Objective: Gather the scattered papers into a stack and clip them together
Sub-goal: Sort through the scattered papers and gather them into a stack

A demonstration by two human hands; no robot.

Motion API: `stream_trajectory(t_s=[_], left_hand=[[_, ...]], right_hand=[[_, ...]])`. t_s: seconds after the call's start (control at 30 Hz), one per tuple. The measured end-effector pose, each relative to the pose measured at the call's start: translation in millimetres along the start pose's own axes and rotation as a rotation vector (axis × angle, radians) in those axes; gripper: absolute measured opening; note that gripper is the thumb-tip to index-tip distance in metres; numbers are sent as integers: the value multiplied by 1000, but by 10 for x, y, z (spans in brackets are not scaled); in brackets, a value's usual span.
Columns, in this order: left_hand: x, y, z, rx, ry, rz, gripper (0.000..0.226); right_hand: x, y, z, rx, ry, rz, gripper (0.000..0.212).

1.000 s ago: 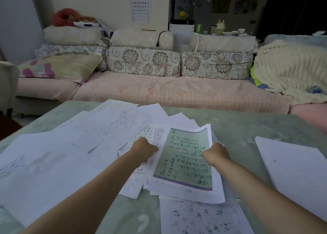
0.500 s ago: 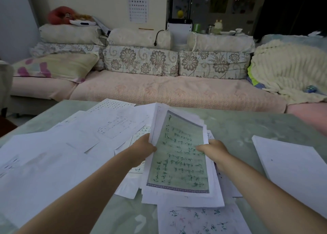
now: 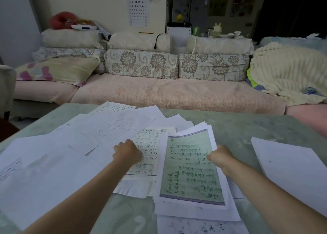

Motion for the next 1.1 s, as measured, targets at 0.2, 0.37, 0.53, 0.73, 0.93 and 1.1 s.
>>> stream_trajectory(t_s=[0.2, 0.37, 0.53, 0.73, 0.93, 1.1], left_hand=[[70, -6, -86, -408, 77, 115, 35], [32, -40, -314, -701, 298, 155, 30], [-194, -191, -426, -847, 534, 157, 26], [-468, -328, -533, -983, 591, 134, 30], [-576, -386, -563, -799, 609, 16, 40], [-641, -465, -408, -1006, 632, -105, 33]], right_hand=[[5, 16, -121, -45, 11, 0, 38], [7, 33, -101, 23, 19, 24, 29], [-68, 119, 36, 164, 46, 63, 23], [-251, 129, -59, 91, 68, 130, 28], [-502, 199, -15, 104, 67, 177, 24], [-654, 167, 10, 184, 173, 197, 25]])
Point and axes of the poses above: each hand's wrist, its own x-axis towards the middle knuckle, its own z-axis out of the back of the hand, y = z × x, the point moved 10 cm from there along x, towards the middle knuckle, and after that the axes turned 9 degrees about -x, right-handed, at the moved point
